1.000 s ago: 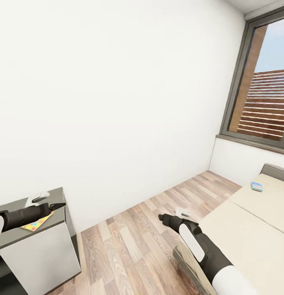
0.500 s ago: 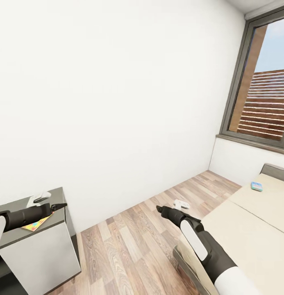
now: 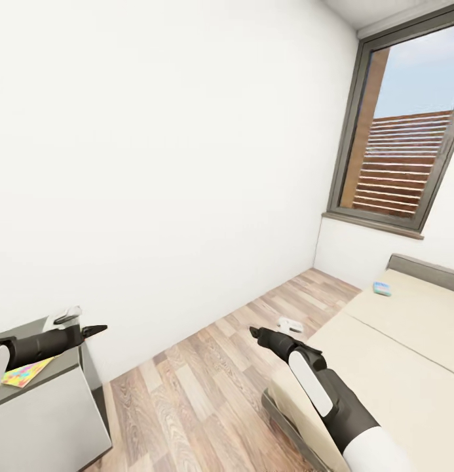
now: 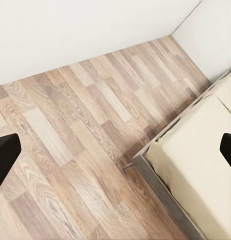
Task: Put all the toys in the child's room - the three board games (two on the bed and one on the table), the two jigsaw puzzles on the table, and the tennis ball on the table - inside the toy box on the table in the child's room.
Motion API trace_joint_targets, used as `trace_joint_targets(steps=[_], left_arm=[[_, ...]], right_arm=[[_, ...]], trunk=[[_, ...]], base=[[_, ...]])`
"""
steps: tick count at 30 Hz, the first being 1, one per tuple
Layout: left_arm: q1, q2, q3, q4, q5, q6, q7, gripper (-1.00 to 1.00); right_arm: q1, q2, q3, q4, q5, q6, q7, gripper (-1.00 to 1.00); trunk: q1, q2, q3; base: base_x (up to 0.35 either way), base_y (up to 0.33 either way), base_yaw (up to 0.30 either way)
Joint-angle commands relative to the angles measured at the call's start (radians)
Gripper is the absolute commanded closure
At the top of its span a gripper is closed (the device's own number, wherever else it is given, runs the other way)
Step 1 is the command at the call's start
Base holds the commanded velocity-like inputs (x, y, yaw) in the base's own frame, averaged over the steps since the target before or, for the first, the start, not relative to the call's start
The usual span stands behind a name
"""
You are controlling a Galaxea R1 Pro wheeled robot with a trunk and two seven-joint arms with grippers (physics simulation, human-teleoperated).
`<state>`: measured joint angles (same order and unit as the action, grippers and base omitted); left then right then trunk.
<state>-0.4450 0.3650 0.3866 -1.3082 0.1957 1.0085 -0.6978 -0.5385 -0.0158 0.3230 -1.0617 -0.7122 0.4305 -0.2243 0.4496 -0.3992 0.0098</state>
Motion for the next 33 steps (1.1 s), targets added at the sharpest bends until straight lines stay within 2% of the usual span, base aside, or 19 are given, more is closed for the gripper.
trace_joint_targets(steps=[1, 25, 33], left_arm=[[0.000, 0.000, 0.001, 0.000, 0.001, 0.005, -0.003, -1.00], [0.000, 0.000, 0.000, 0.000, 0.001, 0.004, -0.002, -1.00], [0.000, 0.000, 0.001, 0.000, 0.001, 0.004, -0.001, -1.00]], right_arm=[[-0.001, -0.001, 0.004, -0.001, -0.010, 0.001, -0.010, -1.00], [-0.001, -0.001, 0.004, -0.001, -0.010, 0.001, -0.010, -1.00], [-0.001, 0.000, 0.005, 0.000, -0.010, 0.001, -0.010, -1.00]], trunk=[[0.000, -0.001, 0.000], [0.000, -0.001, 0.000], [0.000, -0.001, 0.000]], base=[[0.000, 0.000, -0.275], [0.016, 0.041, -0.278], [0.075, 0.124, -0.279]])
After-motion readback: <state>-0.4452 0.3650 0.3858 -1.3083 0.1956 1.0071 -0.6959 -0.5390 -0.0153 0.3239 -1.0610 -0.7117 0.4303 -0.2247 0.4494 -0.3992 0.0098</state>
